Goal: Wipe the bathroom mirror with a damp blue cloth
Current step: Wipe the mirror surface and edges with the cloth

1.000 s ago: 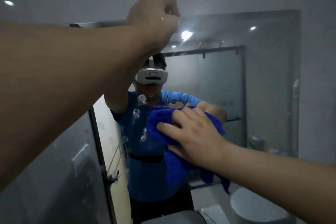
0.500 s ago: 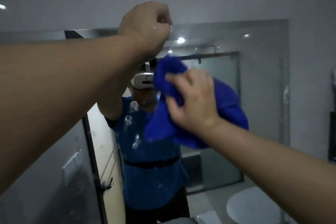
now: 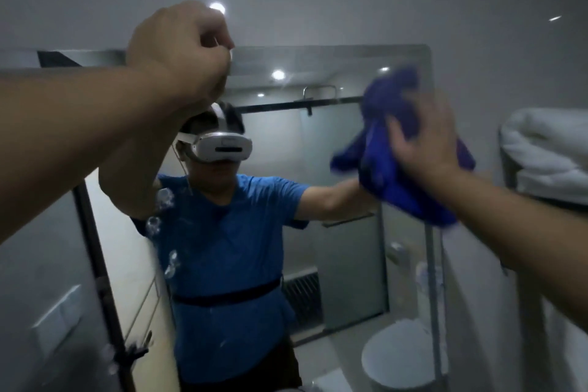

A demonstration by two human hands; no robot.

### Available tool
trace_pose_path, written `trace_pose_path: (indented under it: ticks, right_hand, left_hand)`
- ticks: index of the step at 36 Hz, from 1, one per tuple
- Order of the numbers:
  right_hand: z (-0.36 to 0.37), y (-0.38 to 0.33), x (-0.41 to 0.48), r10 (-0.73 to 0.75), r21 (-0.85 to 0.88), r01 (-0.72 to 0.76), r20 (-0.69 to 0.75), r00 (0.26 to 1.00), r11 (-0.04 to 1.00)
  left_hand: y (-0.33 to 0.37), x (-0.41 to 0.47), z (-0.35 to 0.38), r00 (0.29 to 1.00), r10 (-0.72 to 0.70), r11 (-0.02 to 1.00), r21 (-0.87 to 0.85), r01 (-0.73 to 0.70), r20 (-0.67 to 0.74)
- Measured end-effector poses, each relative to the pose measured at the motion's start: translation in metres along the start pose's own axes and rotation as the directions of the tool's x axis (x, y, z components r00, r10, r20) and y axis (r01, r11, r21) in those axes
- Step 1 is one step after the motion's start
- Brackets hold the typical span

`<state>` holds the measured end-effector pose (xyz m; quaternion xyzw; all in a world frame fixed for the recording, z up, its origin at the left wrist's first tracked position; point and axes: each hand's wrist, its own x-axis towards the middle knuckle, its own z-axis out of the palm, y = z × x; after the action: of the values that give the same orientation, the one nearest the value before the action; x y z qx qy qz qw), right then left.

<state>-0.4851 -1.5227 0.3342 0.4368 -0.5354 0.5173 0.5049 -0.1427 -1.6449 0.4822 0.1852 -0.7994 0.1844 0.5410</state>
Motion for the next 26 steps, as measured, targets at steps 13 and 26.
trace_pose_path:
  ticks: [13, 26]
  right_hand:
    - [0.055, -0.216, 0.028, -0.170, 0.161, 0.172, -0.023, 0.985, 0.972]
    - [0.029, -0.080, 0.095, 0.349, 0.021, -0.359, -0.295, 0.890, 0.933]
  left_hand:
    - [0.000, 0.006, -0.006, 1.000, -0.008, 0.998, -0.061, 0.007, -0.020]
    - [0.007, 0.000, -0.006, 0.999, -0.009, 0.999, -0.036, 0.007, -0.050]
